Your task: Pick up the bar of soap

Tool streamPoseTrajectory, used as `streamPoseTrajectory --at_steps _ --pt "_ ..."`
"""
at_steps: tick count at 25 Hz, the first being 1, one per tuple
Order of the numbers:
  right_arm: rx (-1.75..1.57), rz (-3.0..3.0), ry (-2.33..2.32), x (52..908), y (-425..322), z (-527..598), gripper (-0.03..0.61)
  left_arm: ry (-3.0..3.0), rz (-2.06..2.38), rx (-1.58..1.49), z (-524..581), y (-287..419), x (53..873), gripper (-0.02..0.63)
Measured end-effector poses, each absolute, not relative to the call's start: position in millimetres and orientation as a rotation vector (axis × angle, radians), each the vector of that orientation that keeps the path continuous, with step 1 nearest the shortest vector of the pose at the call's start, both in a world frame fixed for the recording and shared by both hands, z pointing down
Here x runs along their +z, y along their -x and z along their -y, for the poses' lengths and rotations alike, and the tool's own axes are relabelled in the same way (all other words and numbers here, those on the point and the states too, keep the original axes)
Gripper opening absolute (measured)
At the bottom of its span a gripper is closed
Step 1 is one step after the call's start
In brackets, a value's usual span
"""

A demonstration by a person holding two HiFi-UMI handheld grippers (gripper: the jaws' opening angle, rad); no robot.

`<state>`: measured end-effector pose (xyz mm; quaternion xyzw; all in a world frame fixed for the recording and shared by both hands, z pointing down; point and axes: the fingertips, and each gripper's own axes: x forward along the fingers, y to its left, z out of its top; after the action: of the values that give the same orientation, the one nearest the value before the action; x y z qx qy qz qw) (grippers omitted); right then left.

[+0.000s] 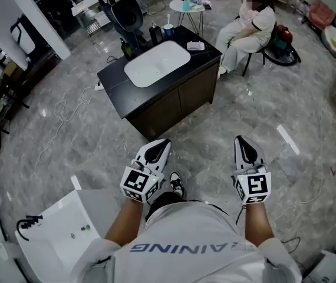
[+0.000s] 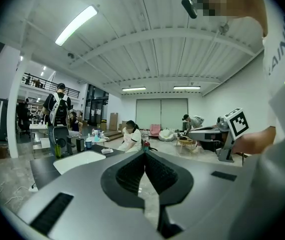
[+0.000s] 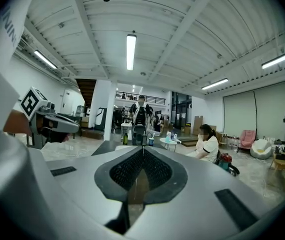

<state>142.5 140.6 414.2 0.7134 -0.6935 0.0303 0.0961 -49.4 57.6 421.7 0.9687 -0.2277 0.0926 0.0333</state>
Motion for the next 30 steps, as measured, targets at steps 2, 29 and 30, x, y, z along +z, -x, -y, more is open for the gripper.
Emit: streamPoseTrajectory --at_steps 2,29,30 --pt "0.087 2.051 -2.107 411.8 -139.2 -113.8 0.014 -2.984 0.698 0.285 -31.5 51.9 420.7 0.005" --pt "0.085 2.073 -1.965 423.3 -94.1 139.3 0.014 -2.943 0.766 0.268 200.2 96.7 444.9 0.005" --pt "0.086 2.080 -1.960 424.9 -97.2 145.1 0.014 -2.941 0.772 0.273 204.8 93.8 446.3 0.005"
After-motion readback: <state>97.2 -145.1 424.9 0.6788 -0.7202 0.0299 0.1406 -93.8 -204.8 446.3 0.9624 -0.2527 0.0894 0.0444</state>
